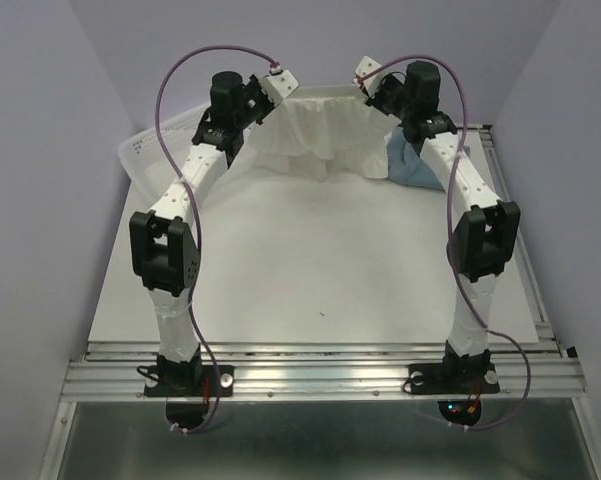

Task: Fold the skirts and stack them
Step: Flatten the skirt out

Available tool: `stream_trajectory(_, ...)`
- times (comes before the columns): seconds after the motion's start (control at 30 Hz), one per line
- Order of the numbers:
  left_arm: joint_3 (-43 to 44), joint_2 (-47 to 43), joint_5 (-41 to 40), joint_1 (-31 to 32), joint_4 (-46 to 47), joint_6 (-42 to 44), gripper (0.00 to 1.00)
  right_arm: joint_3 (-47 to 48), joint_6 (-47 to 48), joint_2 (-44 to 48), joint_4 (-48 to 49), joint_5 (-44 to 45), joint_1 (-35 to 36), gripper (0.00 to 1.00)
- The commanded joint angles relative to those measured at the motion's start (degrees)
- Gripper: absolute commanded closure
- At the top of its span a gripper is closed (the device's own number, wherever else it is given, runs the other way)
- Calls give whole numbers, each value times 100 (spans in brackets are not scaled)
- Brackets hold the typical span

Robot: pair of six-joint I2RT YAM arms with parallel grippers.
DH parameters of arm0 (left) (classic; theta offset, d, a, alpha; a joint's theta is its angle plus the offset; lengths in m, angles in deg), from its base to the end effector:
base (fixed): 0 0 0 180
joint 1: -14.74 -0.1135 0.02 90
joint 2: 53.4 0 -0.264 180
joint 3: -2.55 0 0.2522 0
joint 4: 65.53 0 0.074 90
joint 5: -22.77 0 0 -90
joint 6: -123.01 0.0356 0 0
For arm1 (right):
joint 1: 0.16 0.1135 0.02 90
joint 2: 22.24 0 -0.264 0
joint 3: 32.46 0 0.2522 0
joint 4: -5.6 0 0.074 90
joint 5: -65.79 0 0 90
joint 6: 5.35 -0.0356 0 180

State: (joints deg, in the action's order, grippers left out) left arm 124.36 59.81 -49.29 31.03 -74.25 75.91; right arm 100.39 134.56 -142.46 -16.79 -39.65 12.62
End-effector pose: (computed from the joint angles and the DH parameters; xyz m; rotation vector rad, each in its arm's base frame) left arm 0.4589 -0.1455 0.3936 0.9808 1.2310 0.1182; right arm 0.4911 0.1211 0.3784 -1.0686 1.3745 -0.2418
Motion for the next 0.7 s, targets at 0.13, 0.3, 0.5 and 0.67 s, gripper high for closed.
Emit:
stream_trajectory(0.13, -1035, -1255, 183, -118, 858, 201, 100, -1876, 176, 1700, 1027, -257, -109, 99)
stream_trajectory(0.3, -3038, -1862, 491, -56, 762, 693, 100, -4624, 905, 2721, 1336, -661, -13, 99)
stream_trajectory(0.5, -5236, -2415, 615, 312, 797, 843, 100, -6546, 1548, 3197, 1584, -715, 470, 99)
stream_trajectory(0.67, -6611, -3321, 729, 769, 727, 1300, 100, -7337, 1688, 3803, 846, -846, 691, 99)
